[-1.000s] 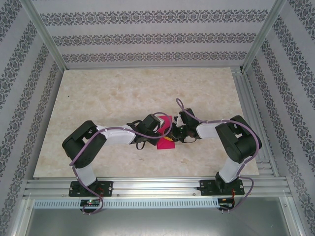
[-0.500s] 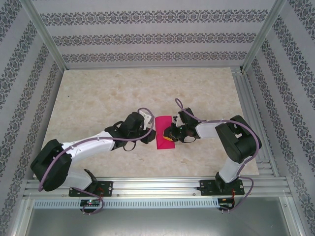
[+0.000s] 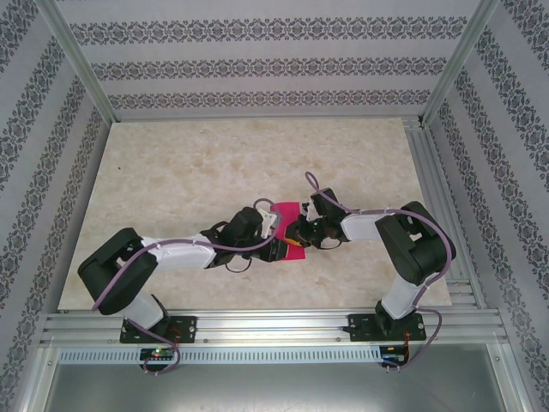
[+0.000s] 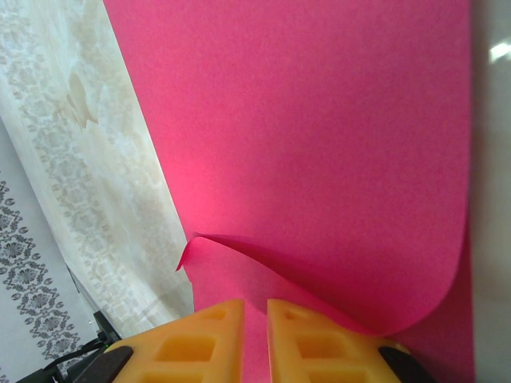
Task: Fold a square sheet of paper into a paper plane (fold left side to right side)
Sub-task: Fold the triangle a second time at the center of the table.
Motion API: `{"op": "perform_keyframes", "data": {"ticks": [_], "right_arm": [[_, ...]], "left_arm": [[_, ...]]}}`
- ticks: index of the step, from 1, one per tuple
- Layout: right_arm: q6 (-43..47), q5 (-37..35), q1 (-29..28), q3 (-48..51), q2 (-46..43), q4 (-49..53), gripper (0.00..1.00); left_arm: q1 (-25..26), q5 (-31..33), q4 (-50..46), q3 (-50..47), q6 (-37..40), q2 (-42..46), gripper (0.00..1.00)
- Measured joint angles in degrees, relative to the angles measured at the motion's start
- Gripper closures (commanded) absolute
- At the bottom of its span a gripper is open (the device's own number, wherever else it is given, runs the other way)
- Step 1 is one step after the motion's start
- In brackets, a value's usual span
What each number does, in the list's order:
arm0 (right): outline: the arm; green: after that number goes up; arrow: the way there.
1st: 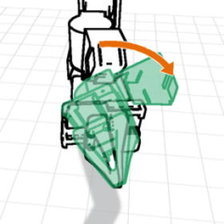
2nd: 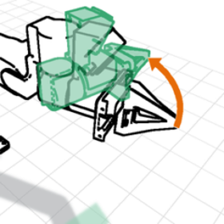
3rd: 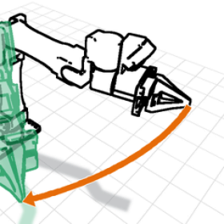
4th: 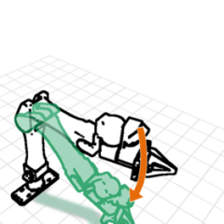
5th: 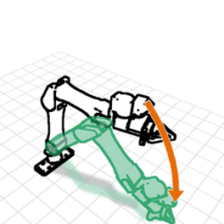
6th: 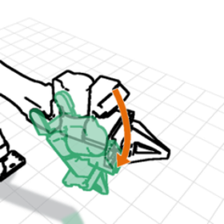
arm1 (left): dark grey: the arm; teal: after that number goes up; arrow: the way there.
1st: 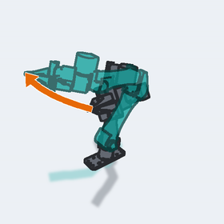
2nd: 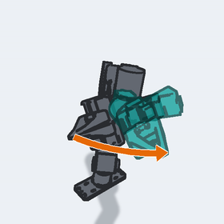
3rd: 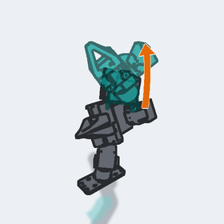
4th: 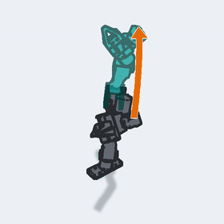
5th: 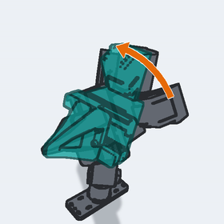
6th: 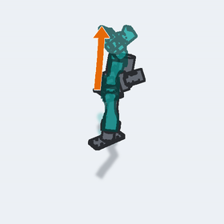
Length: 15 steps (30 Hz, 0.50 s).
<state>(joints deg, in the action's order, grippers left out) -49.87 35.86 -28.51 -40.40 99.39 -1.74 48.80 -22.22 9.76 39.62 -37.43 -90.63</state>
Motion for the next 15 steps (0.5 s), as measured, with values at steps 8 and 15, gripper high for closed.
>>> {"op": "perform_keyframes", "data": {"ticks": [8, 15], "right_arm": [[0.0, 0.0, 0.0, 0.0, 0.0, 0.0, 0.84], [0.1, 0.0, 0.0, -0.1, 0.0, 0.4, 0.84]], "left_arm": [[0.1, 0.4, 0.7, 1.7, -0.2, -7.0, 0.76], [0.1, 3.1, -1.0, 2.3, 0.7, -7.2, 0.77]]}}
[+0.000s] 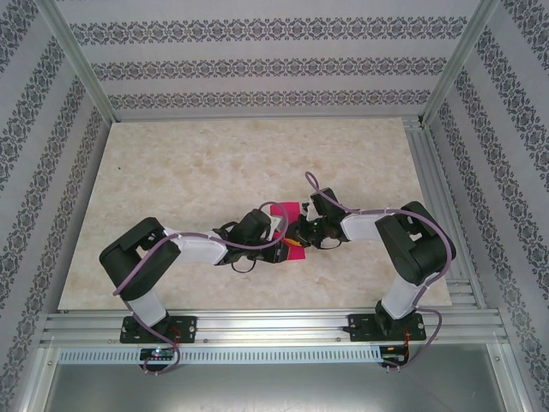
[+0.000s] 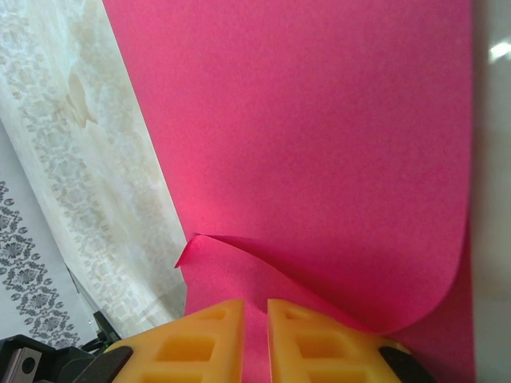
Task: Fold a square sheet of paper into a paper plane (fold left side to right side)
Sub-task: Fold the triangle a second time at the center of the table.
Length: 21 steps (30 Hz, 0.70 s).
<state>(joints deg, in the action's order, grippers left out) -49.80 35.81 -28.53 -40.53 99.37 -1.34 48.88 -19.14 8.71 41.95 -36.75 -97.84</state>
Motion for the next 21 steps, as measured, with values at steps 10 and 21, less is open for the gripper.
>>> {"op": "perform_keyframes", "data": {"ticks": [10, 21], "right_arm": [[0.2, -0.4, -0.2, -0.5, 0.0, 0.9, 0.83], [0.4, -0.9, -0.2, -1.0, 0.0, 2.0, 0.83]], "left_arm": [[0.0, 0.5, -0.2, 0.0, 0.0, -1.0, 0.77], [0.0, -0.3, 1.2, -0.6, 0.0, -1.3, 0.77]]}}
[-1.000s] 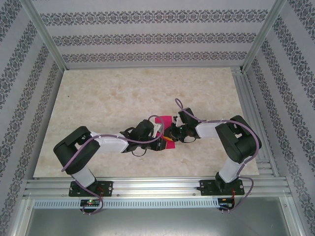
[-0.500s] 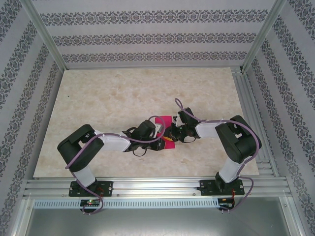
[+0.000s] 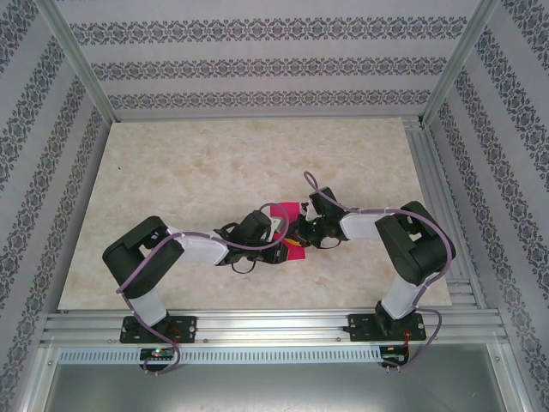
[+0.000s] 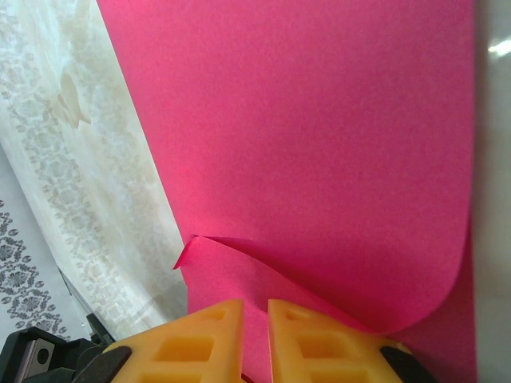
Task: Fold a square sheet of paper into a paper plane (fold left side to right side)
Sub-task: Fold the triangle a second time at the center of the table.
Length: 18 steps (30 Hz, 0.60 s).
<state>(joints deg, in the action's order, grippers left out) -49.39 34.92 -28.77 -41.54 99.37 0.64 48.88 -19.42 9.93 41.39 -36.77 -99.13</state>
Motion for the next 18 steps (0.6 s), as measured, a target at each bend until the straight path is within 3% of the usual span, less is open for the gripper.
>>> {"op": "perform_keyframes", "data": {"ticks": [18], "right_arm": [[3.7, 0.2, 2.7, -1.9, 0.3, 4.2, 0.83]], "left_arm": [[0.0, 0.6, 10.1, -5.8, -3.0, 0.5, 0.85]]}}
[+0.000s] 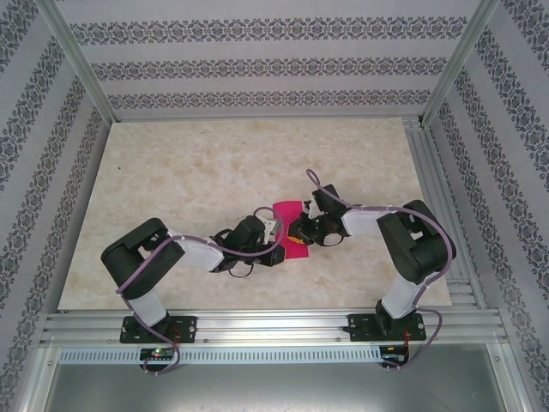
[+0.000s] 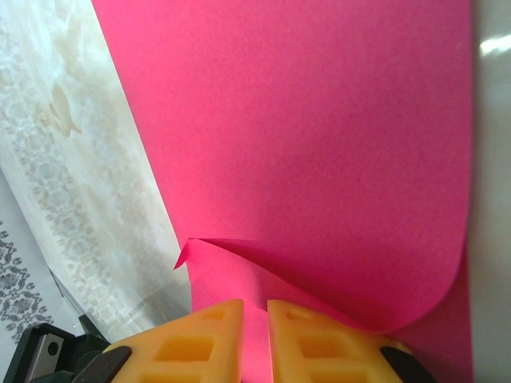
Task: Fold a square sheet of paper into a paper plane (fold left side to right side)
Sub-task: Fold the triangle a second time at the center of the table.
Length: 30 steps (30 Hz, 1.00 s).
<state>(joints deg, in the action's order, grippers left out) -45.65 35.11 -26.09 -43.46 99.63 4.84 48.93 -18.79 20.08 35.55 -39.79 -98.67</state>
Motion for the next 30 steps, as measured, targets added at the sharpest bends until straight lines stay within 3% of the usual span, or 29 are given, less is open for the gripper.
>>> {"op": "perform_keyframes", "data": {"ticks": [9, 21, 30], "right_arm": [[4.5, -0.8, 4.4, -4.1, 2.0, 3.0, 0.83], [2.9, -0.6, 1.4, -1.7, 1.4, -0.1, 0.83], [2.0, -0.6, 0.9, -1.3, 1.1, -0.1, 0.83]], "left_arm": [[0.0, 0.0, 1.2, -0.6, -0.7, 0.0, 0.86], [-2.5, -0.9, -8.1, -1.3, -1.2, 11.9, 0.85], [-2.7, -6.3, -6.3, 6.0, -1.3, 3.7, 0.84]]}}
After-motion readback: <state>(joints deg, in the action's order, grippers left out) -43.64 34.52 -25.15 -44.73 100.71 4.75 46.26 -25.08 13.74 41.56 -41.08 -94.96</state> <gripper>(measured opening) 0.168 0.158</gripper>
